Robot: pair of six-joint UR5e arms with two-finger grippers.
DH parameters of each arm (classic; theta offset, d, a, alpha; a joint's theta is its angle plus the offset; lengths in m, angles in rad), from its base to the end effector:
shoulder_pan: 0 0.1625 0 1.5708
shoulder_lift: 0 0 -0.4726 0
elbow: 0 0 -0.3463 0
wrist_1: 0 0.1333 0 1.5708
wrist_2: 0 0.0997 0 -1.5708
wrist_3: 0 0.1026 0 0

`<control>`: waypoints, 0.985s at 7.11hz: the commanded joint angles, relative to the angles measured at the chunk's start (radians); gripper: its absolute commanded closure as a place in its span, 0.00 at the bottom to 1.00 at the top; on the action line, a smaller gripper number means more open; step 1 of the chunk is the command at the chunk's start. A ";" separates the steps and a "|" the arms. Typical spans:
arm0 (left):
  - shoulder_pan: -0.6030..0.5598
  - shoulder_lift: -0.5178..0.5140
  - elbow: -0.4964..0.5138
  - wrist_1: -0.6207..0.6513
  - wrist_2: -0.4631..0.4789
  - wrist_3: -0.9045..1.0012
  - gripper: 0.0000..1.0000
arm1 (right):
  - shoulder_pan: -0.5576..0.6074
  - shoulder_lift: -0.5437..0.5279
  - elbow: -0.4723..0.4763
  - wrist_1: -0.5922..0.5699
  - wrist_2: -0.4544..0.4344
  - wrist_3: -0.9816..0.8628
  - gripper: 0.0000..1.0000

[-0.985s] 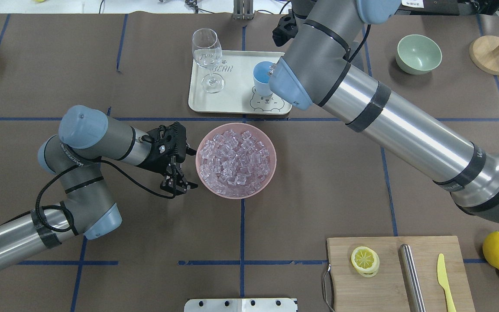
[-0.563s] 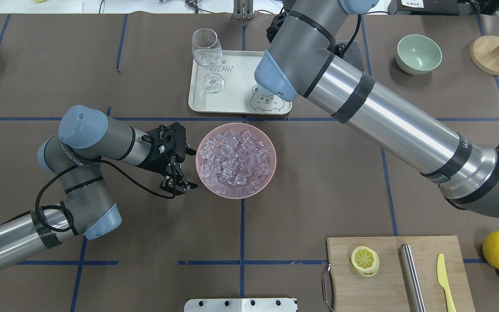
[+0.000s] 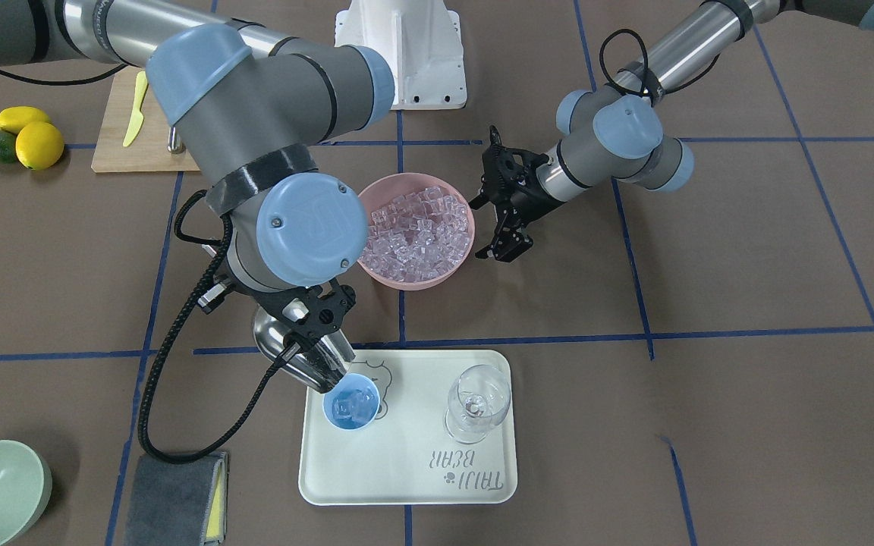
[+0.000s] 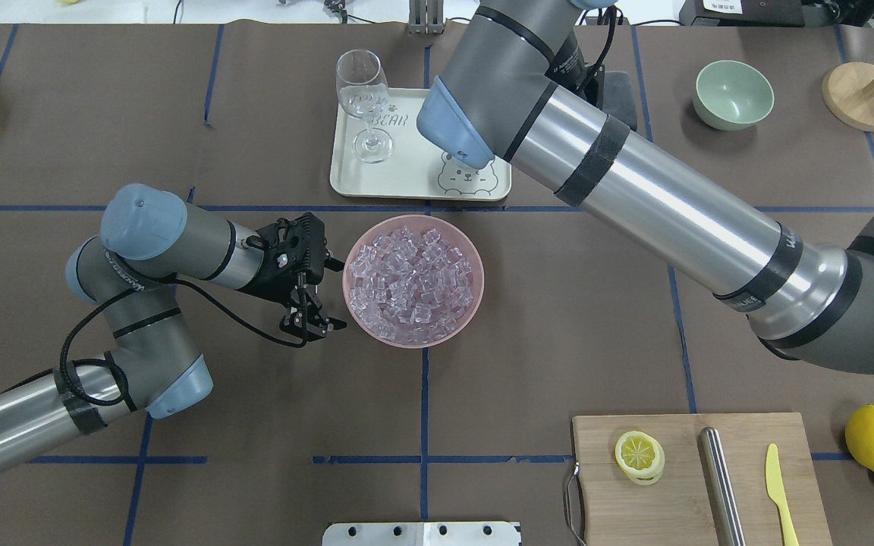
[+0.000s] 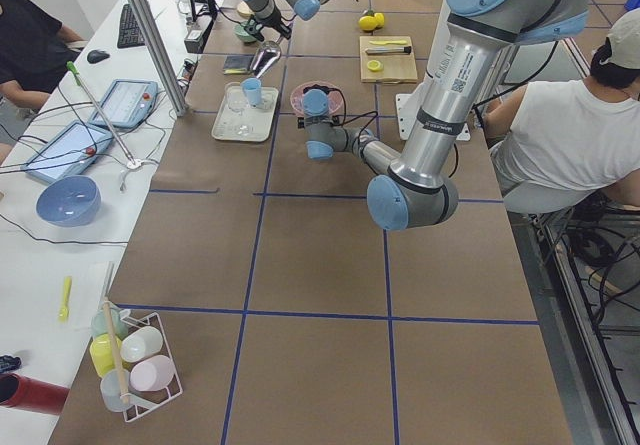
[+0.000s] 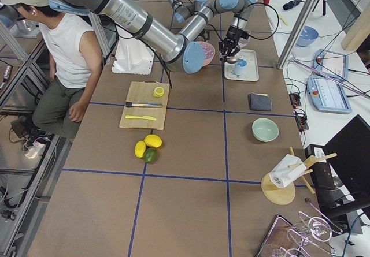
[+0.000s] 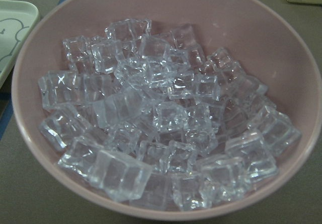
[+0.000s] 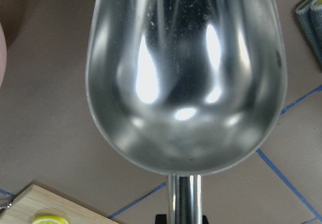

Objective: Put ice in cup with scoop
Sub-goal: 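Move the empty scoop away while the left gripper releases the bowl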

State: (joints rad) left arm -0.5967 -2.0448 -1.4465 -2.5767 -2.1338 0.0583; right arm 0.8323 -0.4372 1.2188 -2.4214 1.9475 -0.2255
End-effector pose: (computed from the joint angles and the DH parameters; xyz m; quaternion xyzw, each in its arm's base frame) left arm 0.4912 -0.4286 0.3855 0.4447 0.4604 0.5208 0.5648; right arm -0.4455 -0.6314 0.2207 -0.0803 -0.1724 -0.4494 0.8729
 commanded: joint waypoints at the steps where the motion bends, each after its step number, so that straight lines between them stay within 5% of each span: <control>1: 0.000 0.000 0.000 0.000 0.000 0.000 0.00 | -0.001 0.006 -0.007 -0.015 -0.028 -0.031 1.00; 3: -0.003 0.000 -0.003 0.000 0.000 -0.002 0.00 | 0.007 -0.036 0.087 -0.018 -0.027 -0.044 1.00; 5: -0.032 0.009 -0.015 0.004 -0.006 -0.002 0.00 | 0.039 -0.351 0.540 0.010 -0.016 -0.043 1.00; 7: -0.107 0.038 -0.050 0.016 -0.109 -0.003 0.00 | 0.071 -0.449 0.633 0.053 0.008 -0.031 1.00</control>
State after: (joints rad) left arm -0.6592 -2.0282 -1.4719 -2.5661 -2.1915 0.0558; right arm 0.8873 -0.8195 1.7796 -2.3855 1.9398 -0.2650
